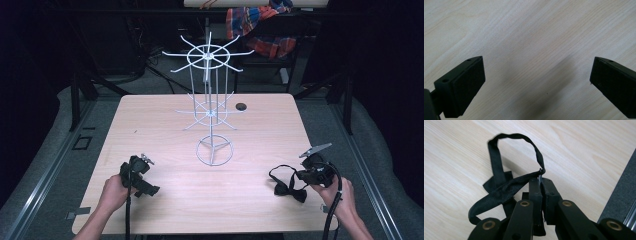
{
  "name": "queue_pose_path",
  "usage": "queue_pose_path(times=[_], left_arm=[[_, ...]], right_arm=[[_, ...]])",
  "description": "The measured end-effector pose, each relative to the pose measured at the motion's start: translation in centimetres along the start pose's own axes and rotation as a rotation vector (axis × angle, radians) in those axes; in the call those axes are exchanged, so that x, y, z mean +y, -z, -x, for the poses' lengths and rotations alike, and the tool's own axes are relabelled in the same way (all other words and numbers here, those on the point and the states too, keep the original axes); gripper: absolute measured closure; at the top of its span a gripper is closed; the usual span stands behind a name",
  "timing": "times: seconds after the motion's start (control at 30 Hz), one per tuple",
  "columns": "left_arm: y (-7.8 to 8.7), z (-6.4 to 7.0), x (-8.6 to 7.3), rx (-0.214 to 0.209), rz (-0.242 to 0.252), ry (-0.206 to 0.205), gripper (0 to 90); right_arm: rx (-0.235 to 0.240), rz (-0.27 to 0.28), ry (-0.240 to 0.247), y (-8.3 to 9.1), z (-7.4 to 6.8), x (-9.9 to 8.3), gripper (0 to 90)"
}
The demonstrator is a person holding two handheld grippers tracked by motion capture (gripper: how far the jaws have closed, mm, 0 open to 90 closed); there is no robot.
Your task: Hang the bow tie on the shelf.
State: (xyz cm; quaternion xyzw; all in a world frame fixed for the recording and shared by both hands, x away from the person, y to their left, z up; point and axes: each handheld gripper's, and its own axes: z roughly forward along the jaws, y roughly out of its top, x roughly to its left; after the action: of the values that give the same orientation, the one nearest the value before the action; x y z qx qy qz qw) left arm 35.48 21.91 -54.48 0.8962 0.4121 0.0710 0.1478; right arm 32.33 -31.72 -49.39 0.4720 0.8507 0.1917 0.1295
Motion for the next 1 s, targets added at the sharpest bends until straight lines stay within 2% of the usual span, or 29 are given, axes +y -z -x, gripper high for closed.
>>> queue_pose_path(times=[0.07,0.17,0.4,0.5,1.0], left_arm=[[-0.1,0.1,0.0,-0.001,0.003,0.002,0.0],[-0.1,0.1,0.0,-0.002,0.001,0.001,0.0],[0.0,0.0,0.0,-0.001,0.0,0.006,0.0],[0.0,0.0,0.0,0.001,0.006,0.006,0.0],[0.0,0.1,0.0,0.0,0.005,0.004,0.0]], right_arm=[[-0.004,0.008,0.007,0.4,-0.2,0.1,87.3],[0.018,0.031,0.003,0.9,-0.4,0.3,87.3],[0.012,0.075,-0.002,2.2,-0.4,0.7,87.3],[0.017,0.097,0.01,3.0,-0.5,1.3,87.3],[0.031,0.137,0.048,4.3,-1.7,3.4,87.4]])
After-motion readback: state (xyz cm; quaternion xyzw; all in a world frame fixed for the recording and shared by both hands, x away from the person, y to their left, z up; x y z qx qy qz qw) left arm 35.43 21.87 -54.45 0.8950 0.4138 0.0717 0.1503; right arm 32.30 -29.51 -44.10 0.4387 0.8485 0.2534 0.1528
